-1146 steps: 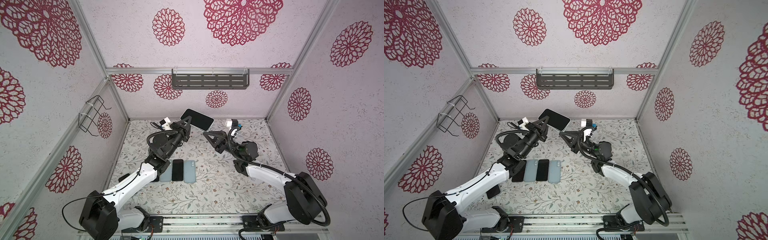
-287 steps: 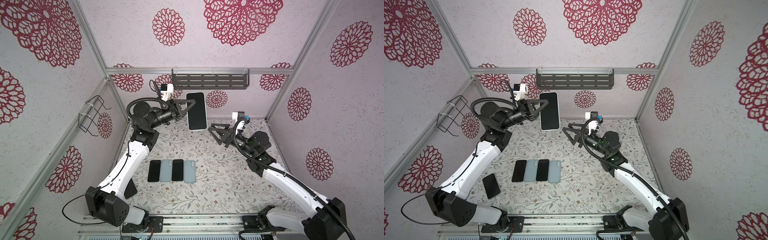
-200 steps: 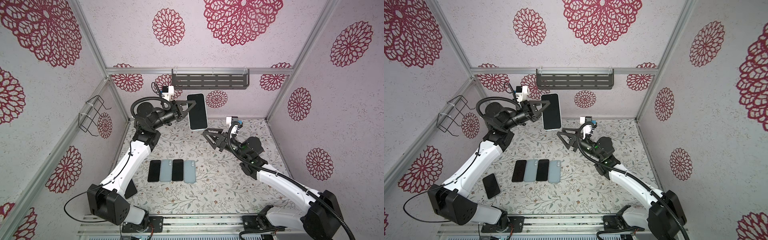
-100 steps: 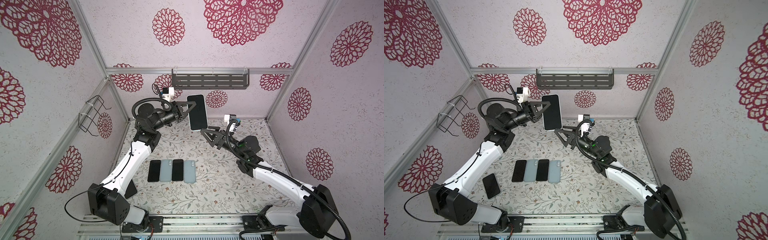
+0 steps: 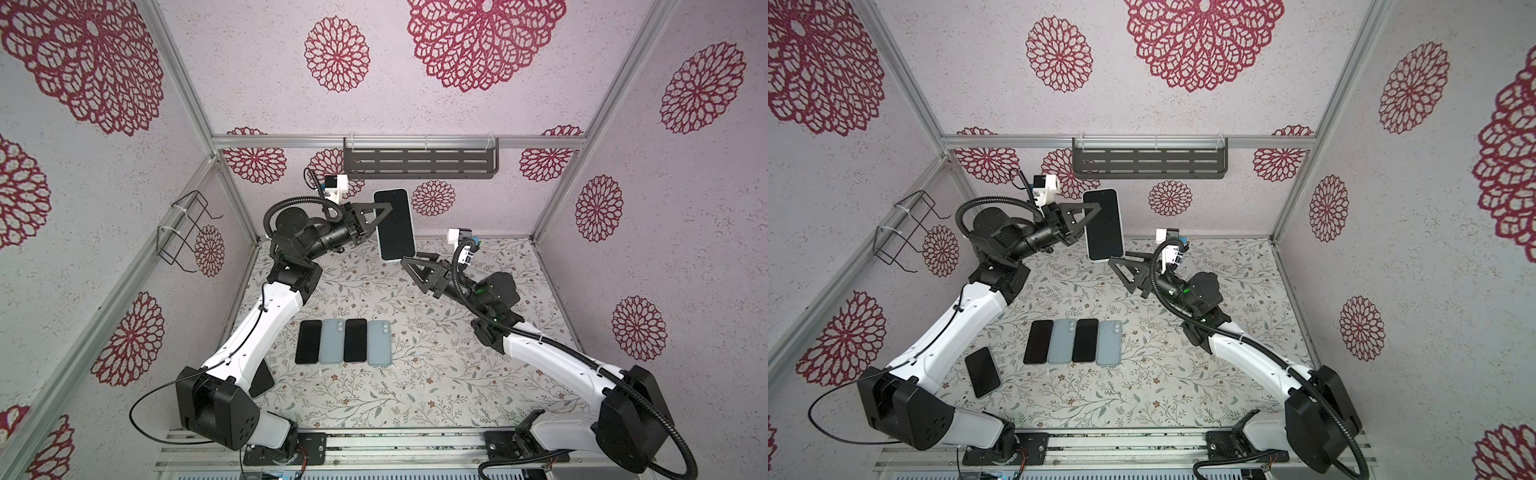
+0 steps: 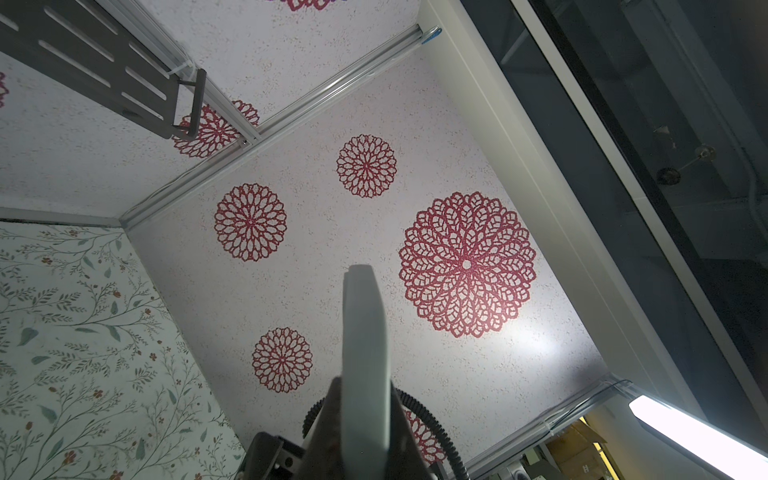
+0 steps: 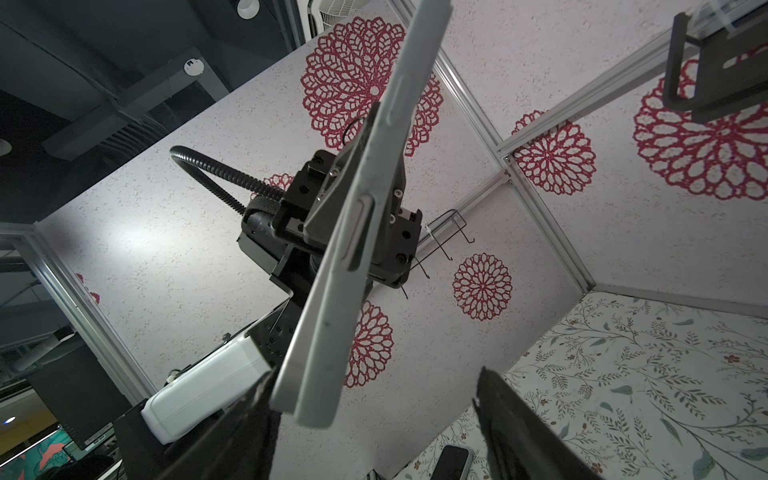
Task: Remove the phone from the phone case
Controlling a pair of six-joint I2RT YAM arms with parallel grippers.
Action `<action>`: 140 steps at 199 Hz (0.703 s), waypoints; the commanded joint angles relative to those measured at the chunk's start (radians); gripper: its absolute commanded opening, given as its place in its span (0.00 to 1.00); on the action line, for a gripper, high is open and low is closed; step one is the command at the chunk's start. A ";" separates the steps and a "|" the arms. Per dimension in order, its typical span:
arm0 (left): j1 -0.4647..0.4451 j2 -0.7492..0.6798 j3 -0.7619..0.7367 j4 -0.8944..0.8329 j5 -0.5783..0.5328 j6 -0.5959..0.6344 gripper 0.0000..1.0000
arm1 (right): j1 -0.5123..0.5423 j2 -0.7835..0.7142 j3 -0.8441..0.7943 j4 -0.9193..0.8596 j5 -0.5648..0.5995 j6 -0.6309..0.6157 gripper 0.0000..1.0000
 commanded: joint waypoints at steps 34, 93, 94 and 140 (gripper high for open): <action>-0.007 -0.011 0.002 0.086 -0.010 -0.018 0.00 | 0.008 0.006 -0.015 0.097 0.003 0.040 0.75; -0.007 -0.007 0.004 0.090 -0.011 -0.019 0.00 | 0.022 0.018 -0.019 0.115 0.001 0.048 0.75; -0.008 -0.007 0.004 0.090 -0.011 -0.019 0.00 | 0.022 0.018 -0.020 0.115 0.001 0.048 0.75; -0.006 -0.013 0.000 0.089 -0.012 -0.019 0.00 | 0.024 0.032 -0.028 0.138 0.004 0.062 0.75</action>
